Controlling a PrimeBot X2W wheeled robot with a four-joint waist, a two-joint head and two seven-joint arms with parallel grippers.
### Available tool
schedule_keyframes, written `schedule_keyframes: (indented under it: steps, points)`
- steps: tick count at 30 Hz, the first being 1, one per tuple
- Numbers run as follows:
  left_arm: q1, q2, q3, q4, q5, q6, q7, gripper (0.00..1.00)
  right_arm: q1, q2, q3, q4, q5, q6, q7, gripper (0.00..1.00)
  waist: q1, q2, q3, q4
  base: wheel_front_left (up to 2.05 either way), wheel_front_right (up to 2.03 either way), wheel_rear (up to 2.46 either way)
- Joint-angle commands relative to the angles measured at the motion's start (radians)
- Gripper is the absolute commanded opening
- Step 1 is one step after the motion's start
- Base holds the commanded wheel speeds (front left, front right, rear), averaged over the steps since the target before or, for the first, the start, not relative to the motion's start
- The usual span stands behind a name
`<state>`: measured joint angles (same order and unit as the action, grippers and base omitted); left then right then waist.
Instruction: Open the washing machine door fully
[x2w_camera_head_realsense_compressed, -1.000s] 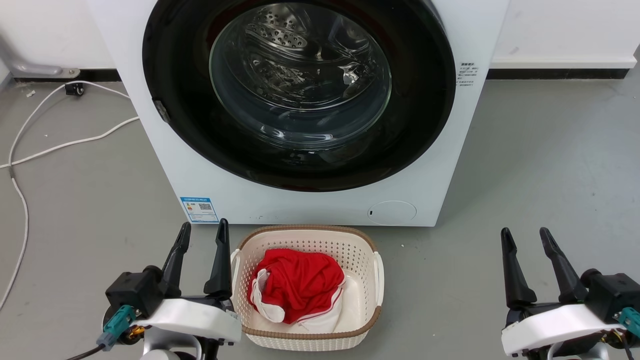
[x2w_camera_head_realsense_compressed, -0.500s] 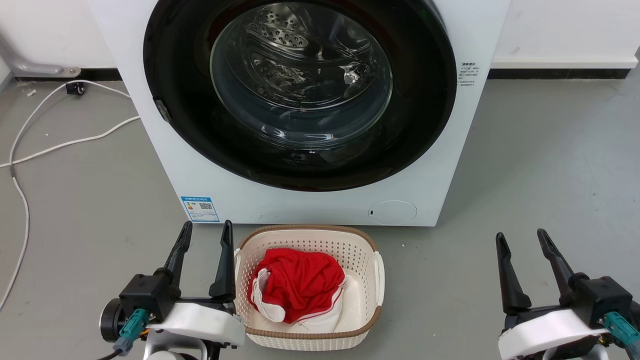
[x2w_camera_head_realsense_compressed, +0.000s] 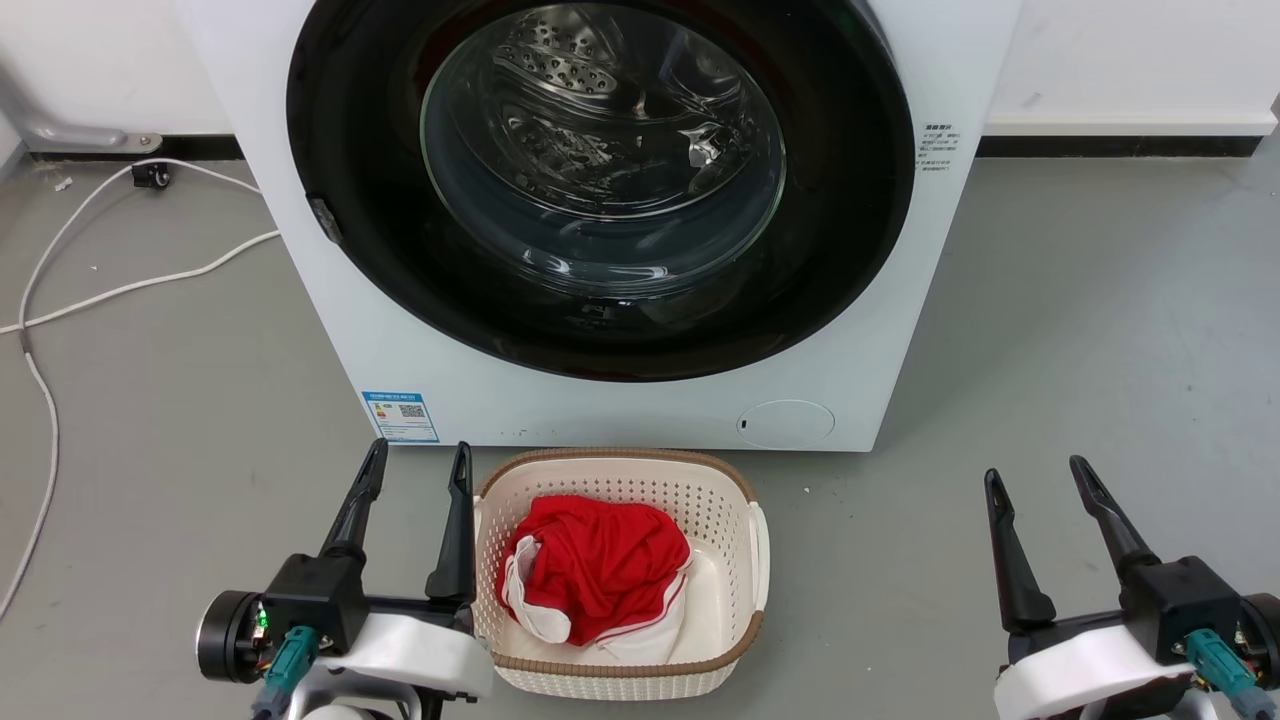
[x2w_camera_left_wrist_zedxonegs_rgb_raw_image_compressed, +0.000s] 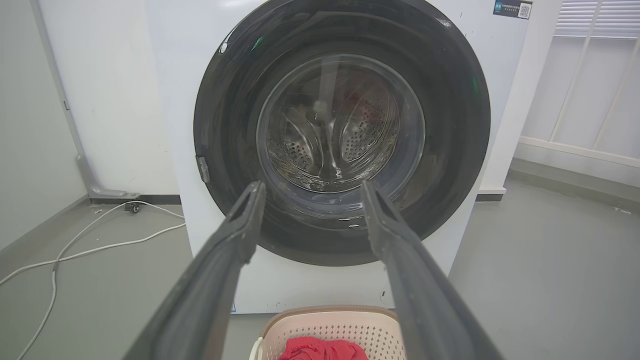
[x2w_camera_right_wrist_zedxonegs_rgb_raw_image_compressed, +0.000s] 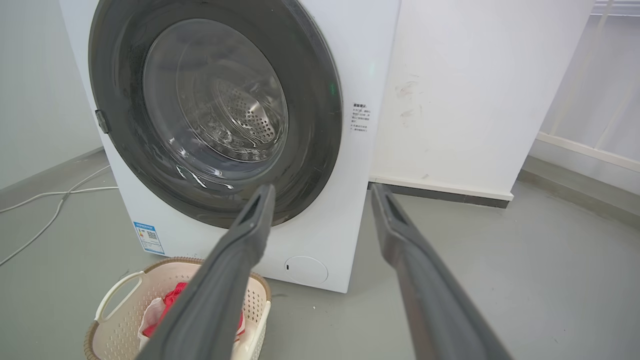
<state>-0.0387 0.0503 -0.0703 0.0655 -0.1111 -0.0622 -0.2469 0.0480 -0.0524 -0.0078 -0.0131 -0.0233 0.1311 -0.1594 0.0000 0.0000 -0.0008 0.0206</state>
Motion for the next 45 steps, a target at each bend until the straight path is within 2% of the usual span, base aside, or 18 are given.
schedule_keyframes:
  steps: [1,9,25,26,27,28,39,43,45]
  points:
    - [0.013,0.000,-0.001,-0.004,0.022,0.001,-0.007,1.00,0.013,0.004,0.001,-0.008,-0.022,-0.001,-0.008,1.00,0.0000,0.0000,0.000,0.000,0.00,0.00,0.00]
    - [0.016,0.000,-0.006,-0.002,0.058,0.004,-0.020,1.00,0.019,0.004,0.005,-0.011,-0.056,-0.001,-0.016,1.00,0.0000,0.0000,0.001,0.000,0.00,0.00,0.00]
    - [0.013,0.000,-0.012,0.007,0.030,0.007,-0.020,1.00,0.012,0.004,-0.003,0.002,-0.017,-0.001,-0.015,1.00,0.0000,0.0000,0.007,0.002,0.00,0.00,0.00]
    - [0.013,0.000,-0.013,0.007,0.030,0.007,-0.020,1.00,0.012,0.004,-0.004,0.002,-0.015,-0.001,-0.014,0.60,0.0000,0.0000,0.007,0.002,0.00,0.00,0.00]
    - [0.013,0.000,-0.013,0.007,0.030,0.008,-0.020,1.00,0.011,0.004,-0.004,0.003,-0.012,-0.001,-0.014,0.04,0.0000,0.0000,0.007,0.002,0.00,0.00,0.00]
    - [0.012,0.000,-0.013,0.007,0.029,0.009,-0.020,1.00,0.011,0.004,-0.004,0.003,-0.008,-0.001,-0.016,0.00,0.0000,0.0000,0.007,0.002,0.00,0.00,0.00]
    - [-0.002,0.000,-0.016,-0.006,0.018,0.009,-0.020,1.00,-0.012,0.004,-0.012,0.014,0.052,-0.001,-0.020,0.00,0.0000,0.0000,0.023,0.001,0.00,0.00,0.00]
    - [-0.008,0.000,-0.015,-0.011,0.013,0.010,-0.020,1.00,-0.037,0.004,-0.038,0.031,0.134,-0.001,-0.027,0.00,0.0000,0.0000,0.033,-0.002,0.00,0.00,0.00]
    - [-0.012,0.000,-0.014,-0.012,0.011,0.009,-0.020,1.00,-0.054,0.004,-0.051,0.052,0.255,-0.001,-0.036,0.00,0.0000,0.0000,0.042,-0.003,0.00,0.00,0.00]
